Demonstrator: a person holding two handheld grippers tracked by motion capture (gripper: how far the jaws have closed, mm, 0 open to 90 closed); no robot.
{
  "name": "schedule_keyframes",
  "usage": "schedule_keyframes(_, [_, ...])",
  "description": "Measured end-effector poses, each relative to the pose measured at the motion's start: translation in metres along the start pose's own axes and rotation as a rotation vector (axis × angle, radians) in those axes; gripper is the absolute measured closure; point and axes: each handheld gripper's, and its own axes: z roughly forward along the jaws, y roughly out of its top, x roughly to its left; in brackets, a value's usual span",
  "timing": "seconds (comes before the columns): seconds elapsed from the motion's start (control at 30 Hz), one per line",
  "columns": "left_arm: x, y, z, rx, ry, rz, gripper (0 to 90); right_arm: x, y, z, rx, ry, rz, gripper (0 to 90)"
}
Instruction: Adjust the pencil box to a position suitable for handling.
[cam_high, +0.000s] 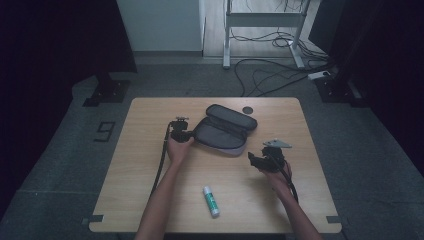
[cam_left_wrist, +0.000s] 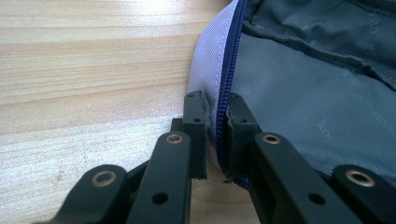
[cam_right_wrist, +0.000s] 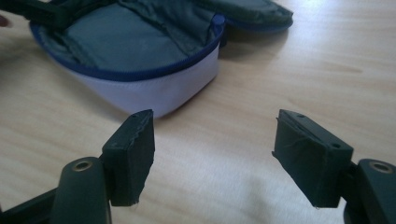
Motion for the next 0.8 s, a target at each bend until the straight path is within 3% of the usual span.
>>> schedule_keyframes(0.27, [0.000, -0.001, 0.000, -0.001, 0.001, -0.001, 81.1, -0.001, 0.019, 0.009, 0.004, 0.025, 0.022, 29.7])
schedule_keyframes(0.37, [0.000, -0.001, 0.000, 0.000, 0.000, -0.003, 81.1, 0.000, 0.025, 0.012, 0.004, 0.002, 0.007, 30.5])
schedule_keyframes(0.8, [0.000, -0.001, 0.000, -0.002, 0.004, -0.008, 81.0, 0.002, 0.040, 0.035, -0.005, -0.015, 0.032, 33.5])
